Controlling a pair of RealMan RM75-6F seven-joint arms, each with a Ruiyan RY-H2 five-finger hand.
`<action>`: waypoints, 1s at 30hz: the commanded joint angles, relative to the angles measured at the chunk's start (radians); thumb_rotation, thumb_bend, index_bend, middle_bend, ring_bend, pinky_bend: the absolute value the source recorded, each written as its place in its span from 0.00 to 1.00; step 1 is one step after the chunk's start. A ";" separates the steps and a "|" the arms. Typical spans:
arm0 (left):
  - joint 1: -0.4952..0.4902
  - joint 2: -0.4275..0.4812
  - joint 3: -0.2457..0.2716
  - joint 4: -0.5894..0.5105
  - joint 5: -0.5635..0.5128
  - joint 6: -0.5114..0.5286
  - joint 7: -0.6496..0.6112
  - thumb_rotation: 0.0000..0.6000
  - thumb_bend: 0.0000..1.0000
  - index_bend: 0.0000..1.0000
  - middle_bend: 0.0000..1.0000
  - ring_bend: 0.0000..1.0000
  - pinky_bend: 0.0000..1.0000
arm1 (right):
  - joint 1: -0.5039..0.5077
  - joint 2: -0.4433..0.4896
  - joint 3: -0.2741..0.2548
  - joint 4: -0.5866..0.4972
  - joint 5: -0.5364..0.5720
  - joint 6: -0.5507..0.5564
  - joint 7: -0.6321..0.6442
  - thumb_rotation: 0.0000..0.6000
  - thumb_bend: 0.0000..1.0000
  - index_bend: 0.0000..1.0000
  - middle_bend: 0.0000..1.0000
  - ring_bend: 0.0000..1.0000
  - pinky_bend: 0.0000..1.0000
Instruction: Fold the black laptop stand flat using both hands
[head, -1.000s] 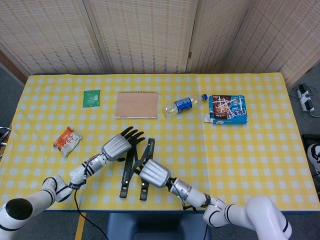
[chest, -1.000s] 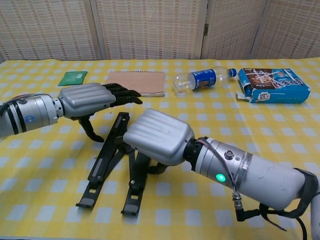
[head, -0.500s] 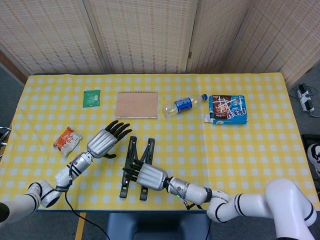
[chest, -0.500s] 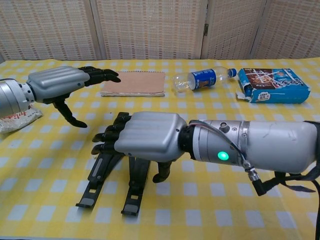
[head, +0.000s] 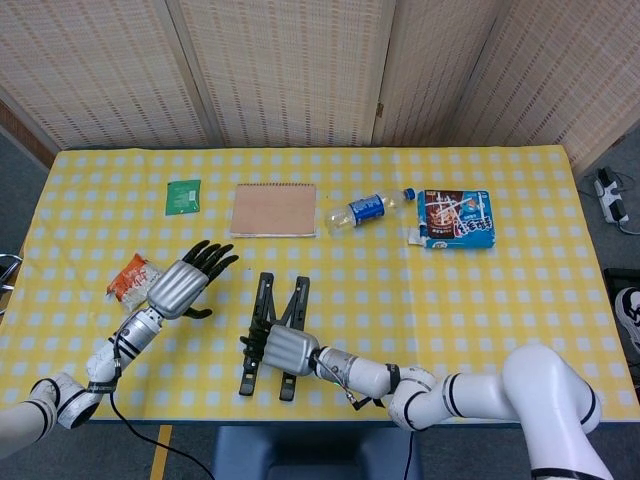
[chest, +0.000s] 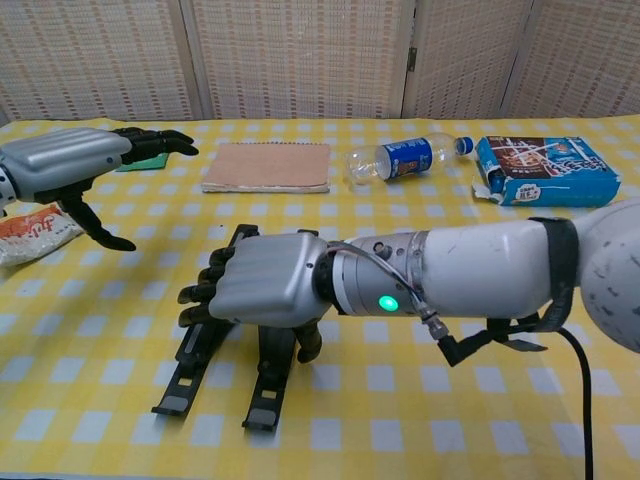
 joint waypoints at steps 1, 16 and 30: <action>0.008 0.002 -0.001 0.009 -0.004 -0.002 -0.011 1.00 0.07 0.00 0.00 0.00 0.00 | 0.020 -0.013 0.005 0.015 0.024 -0.017 0.010 1.00 0.21 0.00 0.02 0.01 0.00; 0.032 -0.002 -0.001 0.041 0.003 -0.008 -0.039 1.00 0.07 0.00 0.00 0.00 0.00 | 0.144 -0.050 0.010 0.085 0.185 -0.094 0.020 1.00 0.21 0.00 0.11 0.05 0.00; 0.048 0.001 -0.001 0.051 0.018 0.006 -0.054 1.00 0.07 0.00 0.00 0.00 0.00 | 0.145 -0.054 -0.015 0.079 0.136 0.009 0.113 1.00 0.21 0.33 0.36 0.23 0.05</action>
